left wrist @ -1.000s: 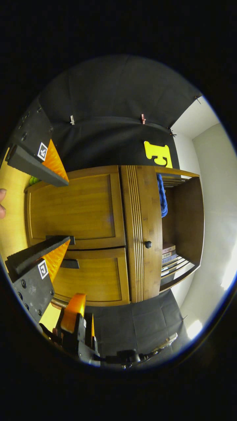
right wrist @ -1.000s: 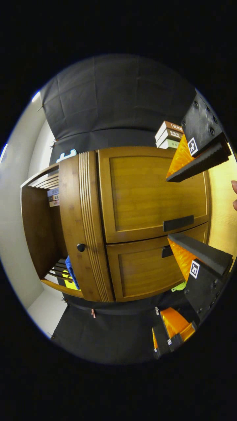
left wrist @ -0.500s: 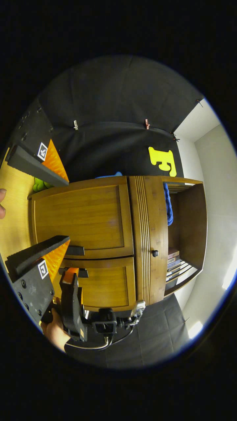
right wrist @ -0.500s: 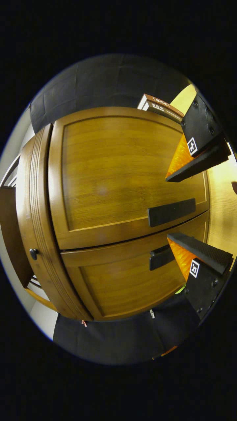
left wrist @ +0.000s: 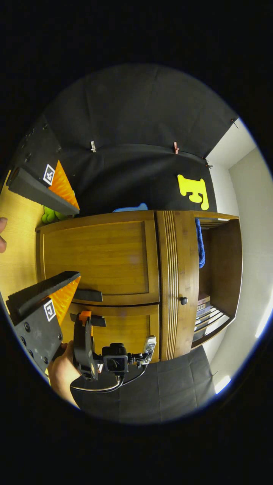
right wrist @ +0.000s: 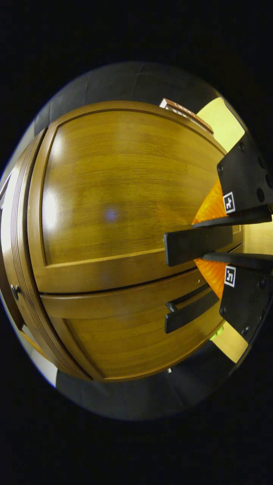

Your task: Open the right door of the double-door shoe cabinet with the right hand, and open the left door with the left hand.

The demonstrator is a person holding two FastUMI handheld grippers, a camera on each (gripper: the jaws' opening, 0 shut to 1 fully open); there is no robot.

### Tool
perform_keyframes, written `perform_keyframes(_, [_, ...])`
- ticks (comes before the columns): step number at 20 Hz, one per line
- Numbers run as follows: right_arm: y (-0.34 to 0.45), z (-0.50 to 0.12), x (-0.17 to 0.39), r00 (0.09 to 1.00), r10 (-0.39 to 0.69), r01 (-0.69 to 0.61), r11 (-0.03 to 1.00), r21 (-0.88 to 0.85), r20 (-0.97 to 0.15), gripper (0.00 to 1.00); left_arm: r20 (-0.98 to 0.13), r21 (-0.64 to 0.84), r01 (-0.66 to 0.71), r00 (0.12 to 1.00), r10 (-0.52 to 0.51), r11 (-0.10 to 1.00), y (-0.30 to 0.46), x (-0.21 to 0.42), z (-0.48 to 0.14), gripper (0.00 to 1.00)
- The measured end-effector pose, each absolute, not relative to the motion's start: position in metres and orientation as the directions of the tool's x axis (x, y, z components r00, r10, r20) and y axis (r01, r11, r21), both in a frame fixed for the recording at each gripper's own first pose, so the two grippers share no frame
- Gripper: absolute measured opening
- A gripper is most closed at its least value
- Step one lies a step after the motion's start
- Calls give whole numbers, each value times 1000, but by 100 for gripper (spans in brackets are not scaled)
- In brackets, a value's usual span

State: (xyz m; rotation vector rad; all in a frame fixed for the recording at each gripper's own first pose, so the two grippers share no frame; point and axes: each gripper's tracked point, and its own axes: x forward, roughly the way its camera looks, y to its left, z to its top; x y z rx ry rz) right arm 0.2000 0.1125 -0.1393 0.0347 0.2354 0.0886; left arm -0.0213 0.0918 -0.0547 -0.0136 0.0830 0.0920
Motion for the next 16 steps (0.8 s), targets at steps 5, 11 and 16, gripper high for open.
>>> perform_keyframes(5, [108,-135,165,964,132,-122,991,59,-230,28,-77,-22,-96,993,94,995,87,-29,-50,94])
perform_keyframes(11, [83,-126,105,963,165,-152,986,74,-212,28,-62,-61,-96,994,93,993,75,-40,-43,94])
perform_keyframes(16, [53,-121,62,963,165,-151,985,84,-212,27,-63,-52,-98,993,95,994,62,-46,-39,93])
